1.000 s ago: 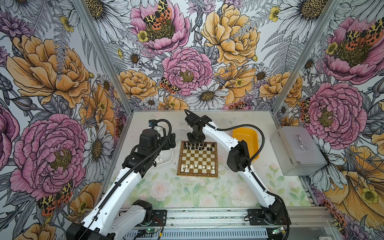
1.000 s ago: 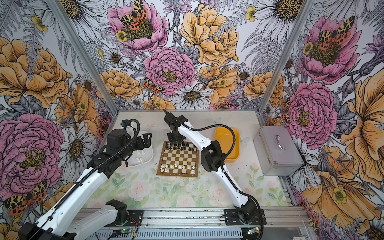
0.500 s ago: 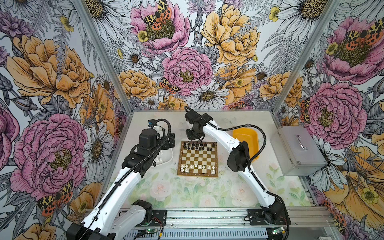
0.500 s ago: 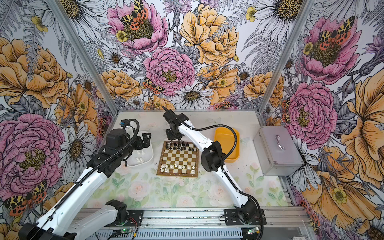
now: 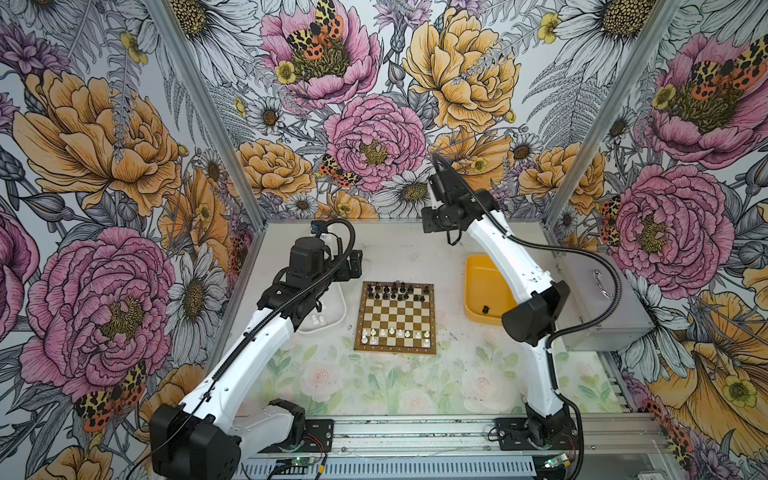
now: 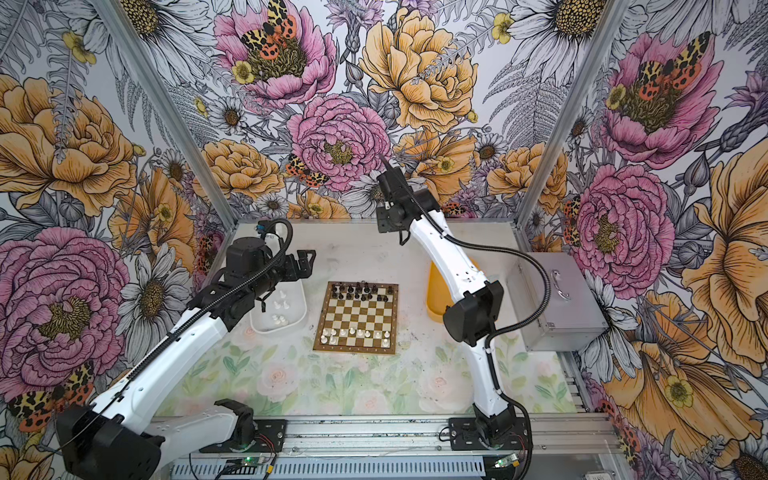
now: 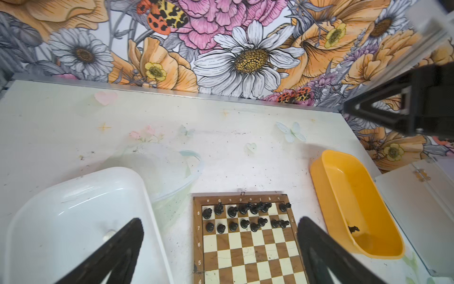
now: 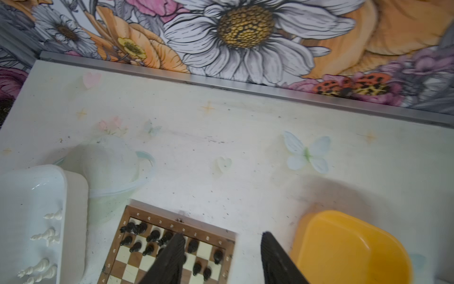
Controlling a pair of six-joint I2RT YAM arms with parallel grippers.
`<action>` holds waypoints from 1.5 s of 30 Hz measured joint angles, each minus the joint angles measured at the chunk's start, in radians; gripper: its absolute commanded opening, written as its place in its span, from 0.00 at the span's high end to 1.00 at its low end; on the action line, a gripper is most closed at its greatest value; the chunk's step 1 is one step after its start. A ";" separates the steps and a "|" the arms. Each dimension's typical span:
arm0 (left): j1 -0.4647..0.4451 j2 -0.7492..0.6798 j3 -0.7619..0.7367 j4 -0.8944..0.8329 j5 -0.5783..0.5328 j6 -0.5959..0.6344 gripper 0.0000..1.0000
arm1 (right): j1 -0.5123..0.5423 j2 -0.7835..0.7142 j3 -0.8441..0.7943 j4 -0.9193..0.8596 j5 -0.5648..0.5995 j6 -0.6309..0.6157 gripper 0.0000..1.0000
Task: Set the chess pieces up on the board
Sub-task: 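Open the right gripper and move it back over the yellow tub, then lower the right gripper onto the last black pawn in the tub and grasp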
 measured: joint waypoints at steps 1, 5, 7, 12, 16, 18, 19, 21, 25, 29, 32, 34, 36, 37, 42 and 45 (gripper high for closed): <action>-0.019 0.023 0.013 0.005 0.002 0.003 0.01 | -0.007 -0.051 -0.058 0.002 0.020 0.003 0.49; -0.116 0.129 0.088 0.011 0.005 0.005 0.01 | -0.026 -0.257 -0.414 0.056 0.064 0.028 0.49; -0.167 0.180 0.133 0.012 0.004 0.006 0.01 | -0.045 -0.327 -0.601 0.083 0.051 0.049 0.51; -0.277 0.335 0.294 -0.001 0.004 0.002 0.01 | -0.157 -0.448 -0.973 0.145 -0.013 0.116 0.55; -0.339 0.471 0.465 -0.032 -0.001 0.000 0.01 | -0.198 -0.525 -1.105 0.163 -0.053 0.147 0.57; -0.364 0.533 0.549 -0.049 -0.008 -0.002 0.01 | -0.214 -0.541 -1.134 0.178 -0.076 0.153 0.59; -0.375 0.560 0.586 -0.058 -0.012 -0.007 0.01 | -0.222 -0.543 -1.148 0.187 -0.087 0.154 0.60; -0.395 0.601 0.639 -0.071 -0.020 -0.017 0.01 | -0.254 -0.543 -1.180 0.210 -0.109 0.153 0.60; -0.428 0.631 0.668 -0.088 -0.035 -0.025 0.01 | -0.335 -0.543 -1.234 0.240 -0.154 0.136 0.60; -0.443 0.651 0.674 -0.099 -0.051 -0.033 0.01 | -0.362 -0.539 -1.246 0.275 -0.195 0.127 0.60; -0.443 0.660 0.674 -0.105 -0.066 -0.035 0.01 | -0.361 -0.525 -1.246 0.311 -0.230 0.129 0.58; -0.443 0.662 0.674 -0.110 -0.072 -0.035 0.01 | -0.360 -0.510 -1.246 0.326 -0.241 0.128 0.58; -0.442 0.664 0.674 -0.110 -0.075 -0.032 0.01 | -0.360 -0.489 -1.244 0.336 -0.248 0.129 0.58; -0.441 0.665 0.674 -0.110 -0.075 -0.031 0.01 | -0.360 -0.476 -1.243 0.341 -0.252 0.131 0.58; -0.434 0.676 0.674 -0.110 -0.074 -0.031 0.01 | -0.358 -0.416 -1.236 0.352 -0.260 0.135 0.59; -0.418 0.678 0.674 -0.112 -0.071 -0.031 0.01 | -0.356 -0.393 -1.229 0.352 -0.259 0.139 0.59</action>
